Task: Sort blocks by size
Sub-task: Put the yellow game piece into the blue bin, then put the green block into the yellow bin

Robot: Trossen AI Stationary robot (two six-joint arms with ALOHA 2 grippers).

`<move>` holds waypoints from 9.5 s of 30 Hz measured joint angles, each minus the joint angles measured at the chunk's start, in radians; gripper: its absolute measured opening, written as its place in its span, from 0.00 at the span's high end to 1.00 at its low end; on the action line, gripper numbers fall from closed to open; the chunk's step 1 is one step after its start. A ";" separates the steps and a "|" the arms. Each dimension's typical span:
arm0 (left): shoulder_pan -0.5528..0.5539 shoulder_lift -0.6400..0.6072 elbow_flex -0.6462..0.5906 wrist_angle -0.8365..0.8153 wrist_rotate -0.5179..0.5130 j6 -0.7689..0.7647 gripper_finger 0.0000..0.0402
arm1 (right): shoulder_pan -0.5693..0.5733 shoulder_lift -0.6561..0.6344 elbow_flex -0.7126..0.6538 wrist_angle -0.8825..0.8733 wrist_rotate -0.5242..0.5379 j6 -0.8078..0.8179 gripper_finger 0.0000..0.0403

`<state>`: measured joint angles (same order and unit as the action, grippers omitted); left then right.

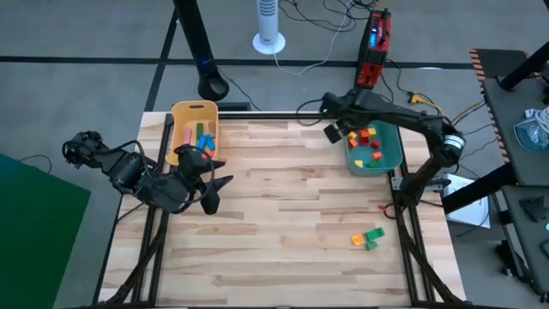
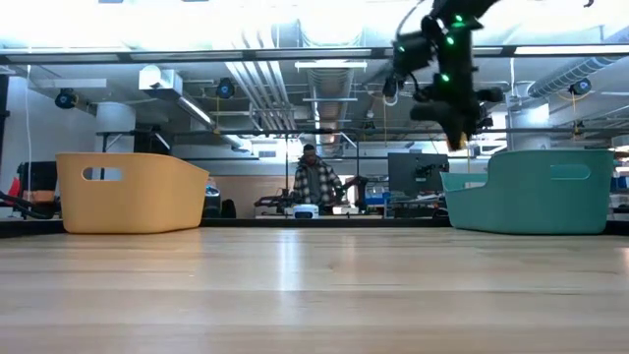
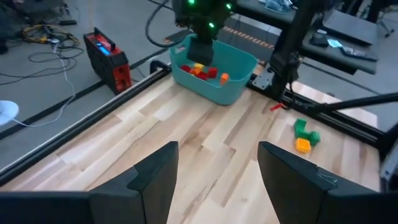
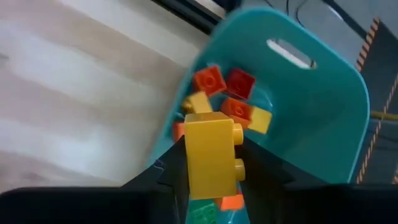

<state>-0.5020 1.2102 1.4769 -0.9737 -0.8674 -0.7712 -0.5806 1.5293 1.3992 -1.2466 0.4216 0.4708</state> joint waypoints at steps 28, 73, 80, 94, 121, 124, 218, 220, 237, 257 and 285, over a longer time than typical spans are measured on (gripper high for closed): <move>0.049 0.000 0.000 0.001 0.034 0.075 0.48 | 0.123 -0.193 -0.121 0.091 -0.379 0.200 0.42; 0.047 0.040 0.000 0.177 0.119 0.318 0.48 | 1.196 -0.112 -0.607 0.461 -0.509 0.066 0.18; 0.048 0.053 0.000 0.181 0.119 0.318 0.48 | 1.196 -0.078 -0.652 0.530 -0.508 0.080 0.23; 0.048 0.053 0.000 0.211 0.118 0.318 0.48 | 1.195 -0.022 -0.650 0.568 -0.493 0.078 0.56; 0.079 0.054 0.045 0.257 0.116 0.320 0.48 | -0.172 -0.132 -0.083 -0.129 -0.145 0.221 0.66; 0.080 0.054 0.053 0.258 0.099 0.337 0.48 | -0.222 -0.131 -0.088 -0.085 -0.168 0.140 0.52; 0.083 0.073 0.060 0.258 0.336 0.698 0.48 | 1.038 -0.217 -0.451 0.764 -0.035 1.018 0.94; 0.083 0.071 0.060 0.271 0.465 0.768 0.48 | 1.019 -0.276 -0.484 0.979 0.052 0.913 0.94; 0.124 0.204 0.106 0.488 0.511 0.949 0.45 | 0.773 -0.115 -0.621 2.366 -0.426 0.555 0.94; 0.241 0.316 0.113 0.416 0.561 0.912 0.39 | 0.681 -0.015 -0.607 2.569 -0.590 0.682 0.92; 0.449 0.179 0.113 0.060 0.518 0.782 0.72 | 0.442 -0.030 -0.603 2.411 -0.683 0.774 0.72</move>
<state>-0.0533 1.3895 1.5902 -0.9140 -0.3493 0.0112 -0.1386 1.4990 0.7959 1.1643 -0.2614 1.2447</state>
